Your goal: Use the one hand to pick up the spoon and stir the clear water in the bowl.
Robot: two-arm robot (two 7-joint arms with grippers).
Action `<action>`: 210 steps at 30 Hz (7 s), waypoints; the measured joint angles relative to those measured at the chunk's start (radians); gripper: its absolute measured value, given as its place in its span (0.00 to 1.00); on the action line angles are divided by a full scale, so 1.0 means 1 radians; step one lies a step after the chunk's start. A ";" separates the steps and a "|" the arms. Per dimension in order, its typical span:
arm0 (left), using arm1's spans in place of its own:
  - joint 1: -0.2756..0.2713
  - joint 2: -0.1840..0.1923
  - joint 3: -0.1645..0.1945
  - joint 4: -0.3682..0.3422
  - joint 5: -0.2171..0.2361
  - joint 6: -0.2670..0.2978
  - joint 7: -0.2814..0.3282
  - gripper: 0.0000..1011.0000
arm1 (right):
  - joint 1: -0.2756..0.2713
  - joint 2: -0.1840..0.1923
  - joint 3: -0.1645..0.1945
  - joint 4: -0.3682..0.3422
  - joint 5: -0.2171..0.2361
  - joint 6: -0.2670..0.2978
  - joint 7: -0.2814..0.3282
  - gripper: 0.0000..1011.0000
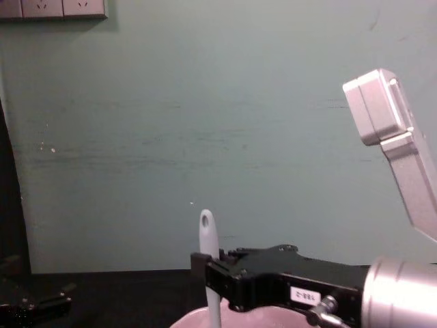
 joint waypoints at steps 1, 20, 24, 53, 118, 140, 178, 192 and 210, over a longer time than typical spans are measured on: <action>0.000 0.000 0.000 0.000 0.000 0.000 0.000 1.00 | 0.004 -0.012 0.001 0.011 0.003 -0.009 -0.006 0.13; 0.000 0.000 0.000 0.000 0.000 0.000 0.000 1.00 | 0.086 -0.113 0.044 0.162 -0.025 -0.100 -0.079 0.13; 0.000 0.000 0.000 0.000 0.000 0.000 0.000 1.00 | 0.093 -0.116 0.061 0.176 -0.043 -0.109 -0.096 0.13; 0.000 0.000 0.000 0.000 0.000 0.000 0.000 1.00 | -0.028 0.000 0.076 -0.061 -0.016 0.043 -0.028 0.13; 0.000 0.000 0.000 0.000 0.000 0.000 0.000 1.00 | 0.009 -0.127 0.045 0.042 -0.029 0.066 -0.106 0.13; 0.000 0.000 0.000 0.000 0.000 0.000 0.000 1.00 | 0.080 -0.145 0.105 0.161 -0.163 -0.033 -0.197 0.13; 0.000 0.000 0.000 0.000 0.000 0.000 0.000 1.00 | 0.023 -0.110 0.032 0.045 0.000 -0.003 -0.075 0.13; 0.000 0.000 0.000 0.000 0.000 0.000 0.000 1.00 | 0.079 -0.183 0.066 0.198 -0.078 -0.139 -0.146 0.13; 0.000 0.000 0.000 0.000 0.000 0.000 0.000 1.00 | 0.023 -0.139 0.138 0.134 -0.137 -0.139 -0.162 0.13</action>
